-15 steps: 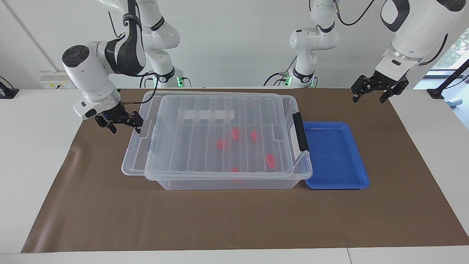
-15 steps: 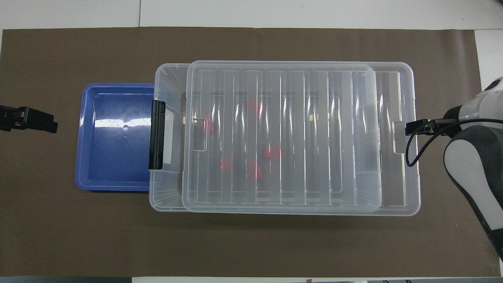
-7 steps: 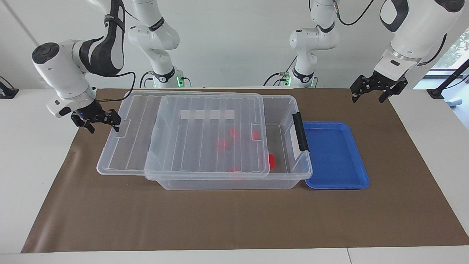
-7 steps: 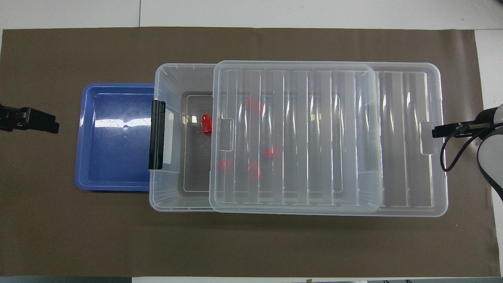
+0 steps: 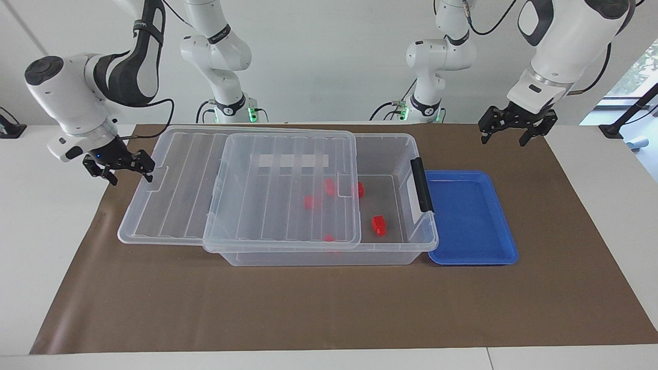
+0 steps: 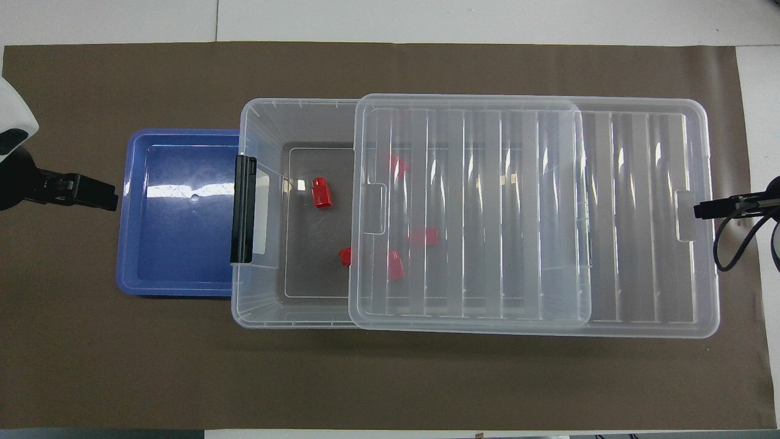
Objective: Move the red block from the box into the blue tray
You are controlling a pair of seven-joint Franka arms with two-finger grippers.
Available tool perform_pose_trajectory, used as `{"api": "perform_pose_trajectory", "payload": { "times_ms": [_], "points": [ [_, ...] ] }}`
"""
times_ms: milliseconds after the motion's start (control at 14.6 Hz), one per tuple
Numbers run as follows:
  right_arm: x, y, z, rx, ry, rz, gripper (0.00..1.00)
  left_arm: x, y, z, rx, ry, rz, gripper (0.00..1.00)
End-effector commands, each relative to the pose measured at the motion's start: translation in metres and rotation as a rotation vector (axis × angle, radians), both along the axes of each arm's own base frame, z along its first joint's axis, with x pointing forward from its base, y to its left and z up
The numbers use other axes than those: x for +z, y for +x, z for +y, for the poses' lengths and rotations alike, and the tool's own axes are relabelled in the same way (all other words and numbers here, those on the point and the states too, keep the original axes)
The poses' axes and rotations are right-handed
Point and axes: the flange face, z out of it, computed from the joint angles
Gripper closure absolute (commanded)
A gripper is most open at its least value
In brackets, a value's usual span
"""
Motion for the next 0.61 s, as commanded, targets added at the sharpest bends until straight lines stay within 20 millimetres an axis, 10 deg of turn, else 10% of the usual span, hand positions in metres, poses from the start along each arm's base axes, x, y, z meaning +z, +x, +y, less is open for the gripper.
{"api": "perform_pose_trajectory", "payload": {
  "times_ms": [0,546],
  "points": [
    [0.0,-0.001,-0.016,0.02,-0.01,-0.011,0.0,-0.013,-0.016,-0.031,0.009,0.012,-0.047,0.0],
    [0.001,-0.007,-0.035,0.032,-0.013,-0.013,0.0,-0.058,-0.04,-0.155,0.097,-0.035,-0.127,0.0]
  ]
}}
